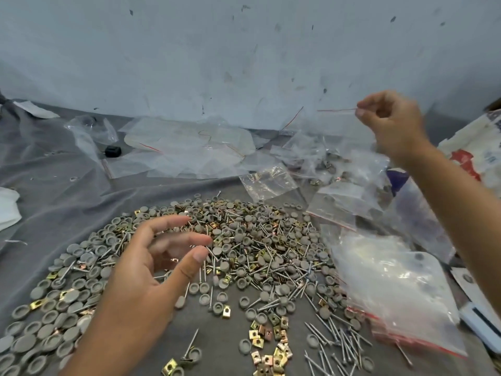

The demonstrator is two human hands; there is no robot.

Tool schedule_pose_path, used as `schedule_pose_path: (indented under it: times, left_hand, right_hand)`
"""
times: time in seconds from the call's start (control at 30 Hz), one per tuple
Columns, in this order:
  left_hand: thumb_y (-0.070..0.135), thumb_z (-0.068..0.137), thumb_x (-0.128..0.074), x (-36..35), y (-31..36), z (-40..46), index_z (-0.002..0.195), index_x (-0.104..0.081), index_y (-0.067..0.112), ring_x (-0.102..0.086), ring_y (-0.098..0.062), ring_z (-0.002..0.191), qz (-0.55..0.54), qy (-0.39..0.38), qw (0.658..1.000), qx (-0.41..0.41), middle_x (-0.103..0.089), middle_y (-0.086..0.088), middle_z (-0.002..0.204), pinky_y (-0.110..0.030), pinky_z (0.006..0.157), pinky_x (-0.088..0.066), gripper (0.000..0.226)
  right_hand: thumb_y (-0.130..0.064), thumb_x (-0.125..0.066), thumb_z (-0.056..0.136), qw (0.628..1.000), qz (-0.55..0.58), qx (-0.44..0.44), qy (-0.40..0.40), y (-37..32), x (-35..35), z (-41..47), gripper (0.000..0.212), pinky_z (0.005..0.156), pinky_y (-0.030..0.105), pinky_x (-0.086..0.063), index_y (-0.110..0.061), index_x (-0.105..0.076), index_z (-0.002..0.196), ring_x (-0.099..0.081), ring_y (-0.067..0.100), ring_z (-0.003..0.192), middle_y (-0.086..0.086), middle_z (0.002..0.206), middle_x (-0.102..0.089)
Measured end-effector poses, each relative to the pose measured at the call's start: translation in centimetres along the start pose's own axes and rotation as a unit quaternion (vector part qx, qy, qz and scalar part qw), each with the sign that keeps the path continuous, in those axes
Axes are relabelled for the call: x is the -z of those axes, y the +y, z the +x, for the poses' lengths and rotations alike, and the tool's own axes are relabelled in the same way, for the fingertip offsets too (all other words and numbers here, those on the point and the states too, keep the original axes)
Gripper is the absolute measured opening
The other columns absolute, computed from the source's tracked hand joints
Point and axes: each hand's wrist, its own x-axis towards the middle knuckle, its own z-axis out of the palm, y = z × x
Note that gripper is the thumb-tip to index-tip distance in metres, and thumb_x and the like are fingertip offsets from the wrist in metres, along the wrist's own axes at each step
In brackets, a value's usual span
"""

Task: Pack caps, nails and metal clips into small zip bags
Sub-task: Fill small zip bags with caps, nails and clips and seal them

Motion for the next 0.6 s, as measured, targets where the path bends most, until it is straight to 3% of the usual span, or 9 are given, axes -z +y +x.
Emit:
schedule_pose_path:
  times: [0.07, 0.13, 0.23, 0.3, 0.37, 0.43, 0.5, 0.53, 0.6]
  left_hand:
    - [0.053, 0.082, -0.068, 0.0, 0.1, 0.0, 0.112, -0.056, 0.051, -0.071, -0.004, 0.094, 0.007, 0.006, 1.000, -0.007, -0.075, 0.015, 0.107, -0.040, 0.080, -0.052, 0.032]
    - [0.065, 0.082, -0.067, 0.0, 0.0, 0.1, 0.113, -0.055, 0.052, -0.070, -0.003, 0.097, 0.013, 0.008, 1.000, -0.009, -0.075, 0.015, 0.108, -0.037, 0.080, -0.051, 0.036]
    - [0.074, 0.074, -0.065, 0.3, -0.7, 0.2, 0.115, -0.056, 0.051, -0.071, -0.005, 0.098, 0.014, 0.009, 1.000, -0.017, -0.075, 0.013, 0.109, -0.039, 0.080, -0.051, 0.048]
    - [0.075, 0.077, -0.065, 0.3, -1.2, 0.3, 0.117, -0.056, 0.049, -0.072, -0.008, 0.097, 0.018, 0.015, 0.999, -0.025, -0.075, 0.012, 0.109, -0.043, 0.081, -0.053, 0.049]
    - [0.074, 0.079, -0.066, 0.3, -1.6, 0.4, 0.118, -0.056, 0.049, -0.072, -0.010, 0.097, 0.019, 0.021, 0.999, -0.032, -0.075, 0.011, 0.110, -0.046, 0.082, -0.053, 0.047]
    - [0.073, 0.080, -0.066, 0.3, -1.8, 0.4, 0.118, -0.056, 0.049, -0.072, -0.010, 0.097, 0.022, 0.022, 0.999, -0.035, -0.075, 0.010, 0.110, -0.046, 0.083, -0.053, 0.046]
    - [0.073, 0.081, -0.066, 0.3, -1.7, 0.3, 0.119, -0.056, 0.048, -0.072, -0.008, 0.096, 0.026, 0.022, 0.999, -0.040, -0.075, 0.011, 0.109, -0.044, 0.082, -0.053, 0.046]
    - [0.072, 0.082, -0.066, 0.3, -1.6, 0.2, 0.120, -0.056, 0.048, -0.072, -0.008, 0.096, 0.029, 0.021, 0.998, -0.042, -0.075, 0.011, 0.109, -0.043, 0.081, -0.053, 0.046]
    - [0.070, 0.083, -0.066, 0.4, -1.4, 0.2, 0.120, -0.056, 0.047, -0.072, -0.010, 0.096, 0.030, 0.020, 0.998, -0.047, -0.075, 0.010, 0.108, -0.043, 0.081, -0.053, 0.044]
  right_hand:
    - [-0.025, -0.073, 0.092, 0.998, -0.048, -0.035, -0.016, 2.0, 0.1, -0.1, 0.010, 0.079, 0.034, -0.047, -0.031, -0.067, 0.086, -0.057, 0.009, 0.078, -0.004, 0.088, -0.070]
    - [-0.024, -0.072, 0.094, 0.990, -0.113, -0.075, -0.040, 3.5, 0.0, -2.1, 0.004, 0.079, 0.025, -0.044, -0.025, -0.069, 0.096, -0.060, 0.012, 0.085, 0.003, 0.098, -0.072]
    - [-0.020, -0.070, 0.096, 0.985, -0.159, -0.044, -0.059, 3.6, 1.1, -7.8, 0.008, 0.072, 0.014, -0.043, -0.022, -0.066, 0.103, -0.063, 0.012, 0.086, -0.004, 0.099, -0.068]
    - [-0.034, -0.069, 0.093, 0.964, -0.203, -0.033, -0.166, 2.9, 3.0, -12.9, 0.011, 0.076, 0.015, -0.047, -0.031, -0.063, 0.102, -0.063, 0.002, 0.085, -0.016, 0.097, -0.065]
    - [-0.061, -0.066, 0.082, 0.902, -0.276, -0.062, -0.327, 2.3, 5.3, -18.2, 0.032, 0.082, 0.012, -0.044, -0.046, -0.058, 0.108, -0.058, -0.006, 0.096, -0.031, 0.105, -0.056]
    - [-0.071, -0.071, 0.074, 0.851, -0.309, -0.088, -0.416, 1.9, 7.5, -22.9, 0.048, 0.090, 0.006, -0.033, -0.054, -0.052, 0.114, -0.048, -0.010, 0.109, -0.040, 0.114, -0.045]
    - [-0.072, -0.076, 0.070, 0.828, -0.341, -0.084, -0.437, 1.6, 9.0, -26.3, 0.052, 0.095, 0.008, -0.031, -0.059, -0.048, 0.113, -0.041, -0.013, 0.114, -0.044, 0.118, -0.040]
    - [-0.067, -0.076, 0.074, 0.830, -0.357, -0.075, -0.423, 1.3, 9.3, -27.3, 0.044, 0.093, 0.013, -0.035, -0.061, -0.048, 0.107, -0.044, -0.011, 0.113, -0.045, 0.114, -0.042]
    - [-0.050, -0.078, 0.081, 0.860, -0.373, -0.037, -0.346, 0.7, 9.6, -28.3, 0.033, 0.080, 0.016, -0.038, -0.062, -0.050, 0.094, -0.057, -0.002, 0.105, -0.046, 0.100, -0.047]
